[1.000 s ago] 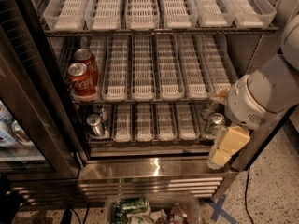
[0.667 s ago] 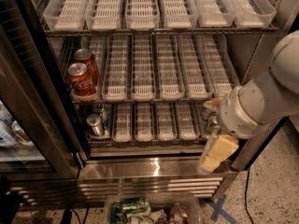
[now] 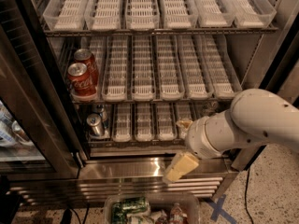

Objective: Pick redbull can from bottom shelf of fridge

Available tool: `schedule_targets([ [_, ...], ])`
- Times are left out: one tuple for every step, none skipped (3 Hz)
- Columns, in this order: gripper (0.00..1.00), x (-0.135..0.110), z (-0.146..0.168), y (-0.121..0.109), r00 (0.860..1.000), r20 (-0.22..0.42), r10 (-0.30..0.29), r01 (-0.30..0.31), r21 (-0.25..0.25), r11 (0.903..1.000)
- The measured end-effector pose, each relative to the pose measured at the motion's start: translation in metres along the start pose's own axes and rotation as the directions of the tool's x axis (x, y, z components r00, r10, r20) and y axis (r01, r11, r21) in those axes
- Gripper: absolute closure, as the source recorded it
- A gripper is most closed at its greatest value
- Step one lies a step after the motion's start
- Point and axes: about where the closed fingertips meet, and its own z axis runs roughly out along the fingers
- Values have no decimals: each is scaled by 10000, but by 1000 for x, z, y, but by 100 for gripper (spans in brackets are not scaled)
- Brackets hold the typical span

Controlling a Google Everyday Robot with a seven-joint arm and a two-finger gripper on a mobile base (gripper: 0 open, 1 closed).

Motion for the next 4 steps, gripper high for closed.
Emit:
schedule_targets([
  [0, -15, 38, -2, 9945, 1048, -84, 90, -45, 9999],
  [0, -29, 71, -4, 9803, 1954, -304, 341, -159, 9993],
  [0, -29, 71, -4, 9803, 1954, -304, 341, -159, 9993],
  [0, -30, 85, -2, 9770, 2111, -311, 296, 103, 9995],
])
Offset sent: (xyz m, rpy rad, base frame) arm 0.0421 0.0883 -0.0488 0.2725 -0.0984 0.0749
